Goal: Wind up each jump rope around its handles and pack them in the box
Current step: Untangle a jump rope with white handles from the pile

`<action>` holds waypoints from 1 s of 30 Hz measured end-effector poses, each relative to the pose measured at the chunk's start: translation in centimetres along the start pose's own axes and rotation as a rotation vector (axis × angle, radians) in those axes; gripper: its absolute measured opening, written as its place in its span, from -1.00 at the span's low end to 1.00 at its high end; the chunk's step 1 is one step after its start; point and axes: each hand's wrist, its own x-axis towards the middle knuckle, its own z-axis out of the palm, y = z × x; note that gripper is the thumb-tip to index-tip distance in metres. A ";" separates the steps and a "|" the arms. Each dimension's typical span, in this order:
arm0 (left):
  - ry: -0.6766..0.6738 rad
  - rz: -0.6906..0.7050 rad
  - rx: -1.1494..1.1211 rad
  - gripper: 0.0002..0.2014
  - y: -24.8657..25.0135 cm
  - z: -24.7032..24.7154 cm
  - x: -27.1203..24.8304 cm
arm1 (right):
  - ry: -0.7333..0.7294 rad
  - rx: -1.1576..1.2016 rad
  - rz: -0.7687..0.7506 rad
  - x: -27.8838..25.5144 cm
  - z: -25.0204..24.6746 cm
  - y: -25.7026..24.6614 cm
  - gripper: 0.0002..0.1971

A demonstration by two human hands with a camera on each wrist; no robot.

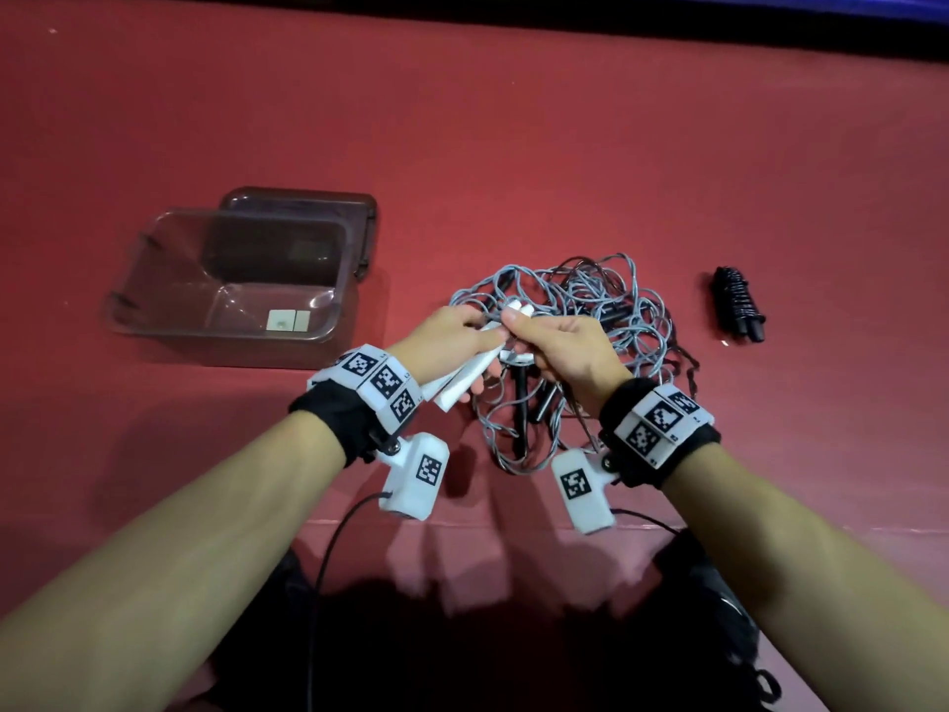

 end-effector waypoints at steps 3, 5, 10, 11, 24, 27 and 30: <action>0.023 0.068 -0.023 -0.94 -0.5 -0.1 0.1 | 0.001 -0.001 -0.005 0.0 -0.1 -0.5 -0.57; 0.066 0.107 -0.015 -0.90 -0.8 0.1 0.2 | 0.011 0.001 0.000 0.0 0.0 -0.6 -0.52; 0.301 0.134 -0.047 -0.86 -0.5 0.5 0.9 | 0.027 -0.169 0.017 -0.9 1.7 -0.1 -0.38; 0.339 0.129 -0.050 -0.86 -0.6 0.2 1.2 | -0.005 -0.192 -0.010 -1.2 2.2 0.3 -0.47; 0.282 0.099 0.688 -0.83 -1.1 -1.2 1.4 | -0.121 -1.667 -0.812 -0.8 0.7 -5.5 -0.82; 0.116 0.114 0.829 -0.88 -0.1 -1.0 0.7 | -0.219 -1.631 -1.038 -1.2 0.9 -5.1 -0.83; 0.004 0.130 0.839 -0.73 0.5 -1.2 -0.1 | -0.327 -1.483 -0.993 -0.3 -0.2 -5.3 -0.63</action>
